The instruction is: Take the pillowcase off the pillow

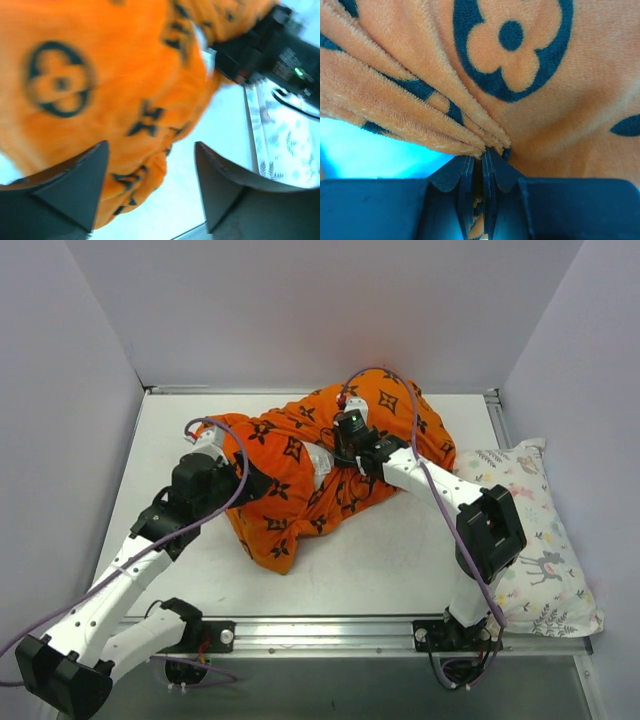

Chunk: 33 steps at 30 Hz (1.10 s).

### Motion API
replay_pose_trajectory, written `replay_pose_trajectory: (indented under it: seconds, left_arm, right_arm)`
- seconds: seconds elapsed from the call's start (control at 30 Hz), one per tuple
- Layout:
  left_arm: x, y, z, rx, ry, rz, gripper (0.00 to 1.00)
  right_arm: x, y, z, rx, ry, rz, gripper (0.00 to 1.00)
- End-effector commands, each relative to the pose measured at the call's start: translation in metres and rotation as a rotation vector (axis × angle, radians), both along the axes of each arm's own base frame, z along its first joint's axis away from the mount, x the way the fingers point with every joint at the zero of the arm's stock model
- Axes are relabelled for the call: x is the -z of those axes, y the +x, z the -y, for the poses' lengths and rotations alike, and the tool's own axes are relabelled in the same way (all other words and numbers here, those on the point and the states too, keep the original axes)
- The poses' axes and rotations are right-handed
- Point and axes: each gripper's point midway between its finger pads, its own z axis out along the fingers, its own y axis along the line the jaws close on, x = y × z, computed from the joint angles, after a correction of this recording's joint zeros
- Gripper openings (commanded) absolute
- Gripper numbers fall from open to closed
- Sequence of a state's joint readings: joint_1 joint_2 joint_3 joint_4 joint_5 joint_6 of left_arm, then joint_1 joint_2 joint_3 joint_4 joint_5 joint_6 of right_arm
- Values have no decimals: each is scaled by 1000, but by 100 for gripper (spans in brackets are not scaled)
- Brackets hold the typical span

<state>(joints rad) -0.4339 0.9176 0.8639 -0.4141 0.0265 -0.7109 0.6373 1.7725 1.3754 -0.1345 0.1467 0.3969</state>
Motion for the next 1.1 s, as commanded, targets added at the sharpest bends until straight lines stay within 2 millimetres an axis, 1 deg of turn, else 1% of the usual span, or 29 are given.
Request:
replay_pose_trajectory:
  seconds: [0.0,0.03,0.07,0.1,0.13,0.17,0.2,0.23,0.27,0.3,0.33,0.37,0.43,0.47,0.53,0.57,0.63,0.67,0.7,0.73,0.77,0.8,0.87,0.9,0.93,0.97,1.0,1.03,1.07]
  left_arm:
    - [-11,11,26,16,103,60,81]
    - [-24,15,37,22,93,89,83]
    - [-25,16,48,25,104,100,84]
    - [-17,22,59,31,131,81,86]
    - [-28,31,64,-1,138,108,89]
    - [-27,32,73,5,150,105,89]
    - [-11,41,82,1,184,68,90]
    - [-21,49,86,-32,183,74,91]
    - [-18,54,88,-51,202,68,91]
    - [-2,59,95,-66,250,36,91]
    - [1,63,91,-120,271,17,92]
    - [-4,69,94,-138,265,19,91]
    - [15,76,97,-170,313,-24,90]
    - [22,80,98,-186,334,-42,77]
    - [31,78,92,-215,361,-71,58]
    - [33,76,90,-214,364,-76,40]
    - [36,69,81,-218,368,-82,23]
    - [37,66,77,-217,374,-82,17]
    - [34,61,69,-216,374,-75,5]
    - [33,57,63,-207,387,-78,2]
    - [32,57,53,-215,392,-83,0]
    - [21,54,43,-224,375,-73,0]
    - [28,47,14,-248,408,-112,0]
    - [20,41,0,-268,392,-103,0]
    - [37,30,-16,-280,425,-150,0]
    - [40,26,-30,-304,417,-168,0]
    - [37,26,-58,-371,382,-177,0]
    - [46,21,-70,-384,349,-219,0]
    - [63,13,-86,-412,344,-266,0]
  right_arm:
    - [30,-27,3,-34,13,-147,1]
    - [31,-26,3,-33,26,-151,1]
    - [31,-27,1,-35,37,-154,0]
    - [32,-28,1,-35,44,-158,0]
    - [32,-27,1,-33,48,-159,0]
    - [33,-27,1,-28,54,-162,0]
    - [32,-27,1,-28,57,-162,0]
    - [33,-25,4,-19,58,-163,0]
    - [34,-28,0,-33,75,-177,0]
    - [36,-29,1,-33,73,-181,0]
    - [36,-28,1,-31,75,-180,0]
    - [37,-27,2,-26,76,-182,0]
    - [39,-26,3,-22,81,-190,0]
    - [40,-24,4,-17,80,-191,0]
    - [40,-21,6,-8,87,-194,0]
    - [41,-20,8,-4,86,-195,0]
    - [41,-14,14,13,88,-194,0]
    - [42,-11,17,25,83,-195,0]
    - [43,-6,23,43,79,-198,0]
    - [44,-5,27,54,72,-202,0]
    - [45,-1,29,67,67,-201,0]
    - [46,3,37,94,44,-190,0]
    - [51,7,50,137,21,-202,0]
    - [51,10,56,163,9,-196,0]
    - [53,14,67,194,4,-202,0]
    - [54,16,72,223,4,-204,0]
    - [55,17,78,245,4,-206,0]
    - [55,19,85,268,7,-209,0]
    - [55,24,95,300,19,-209,0]
